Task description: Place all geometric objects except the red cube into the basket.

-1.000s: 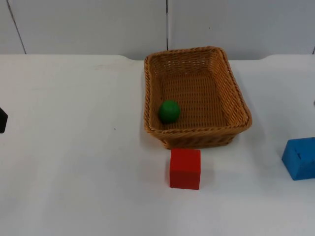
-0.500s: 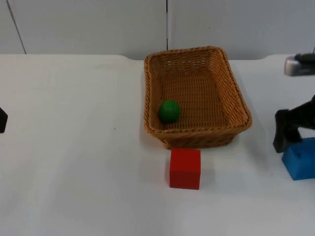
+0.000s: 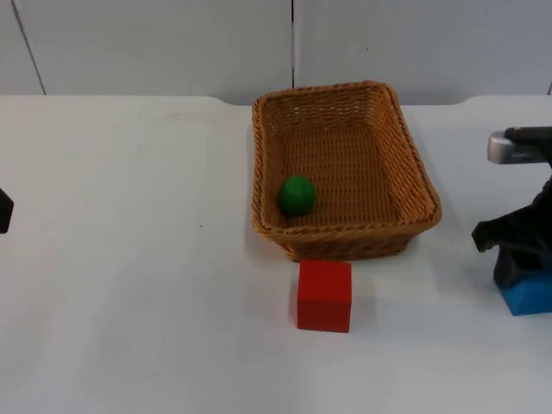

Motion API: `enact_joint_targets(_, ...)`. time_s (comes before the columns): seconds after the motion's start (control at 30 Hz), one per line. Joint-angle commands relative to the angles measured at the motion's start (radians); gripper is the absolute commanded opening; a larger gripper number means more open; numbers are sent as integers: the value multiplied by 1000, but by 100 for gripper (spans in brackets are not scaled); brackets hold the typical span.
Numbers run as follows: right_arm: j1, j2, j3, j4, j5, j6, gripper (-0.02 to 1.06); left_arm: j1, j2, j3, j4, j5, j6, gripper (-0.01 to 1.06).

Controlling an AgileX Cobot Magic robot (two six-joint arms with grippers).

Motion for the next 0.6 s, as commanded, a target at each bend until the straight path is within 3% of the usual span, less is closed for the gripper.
enact_joint_targets(0.0,9,-25,-6,-5,-4,4,13,5,-7,2,-2,0,-4,105)
enact_joint_targets(0.03,9,-59,-6,-5,8,-1,0,5,-7,2,-2,0,-4,105)
enact_joint_targets(0.4,9,-428,-6,-18,192,-69,0,5,-7,2,-14,-4,-4,105)
enact_joint_targets(0.57,9,-480,-6,-23,216,-82,0,5,-7,2,-22,-4,-4,105)
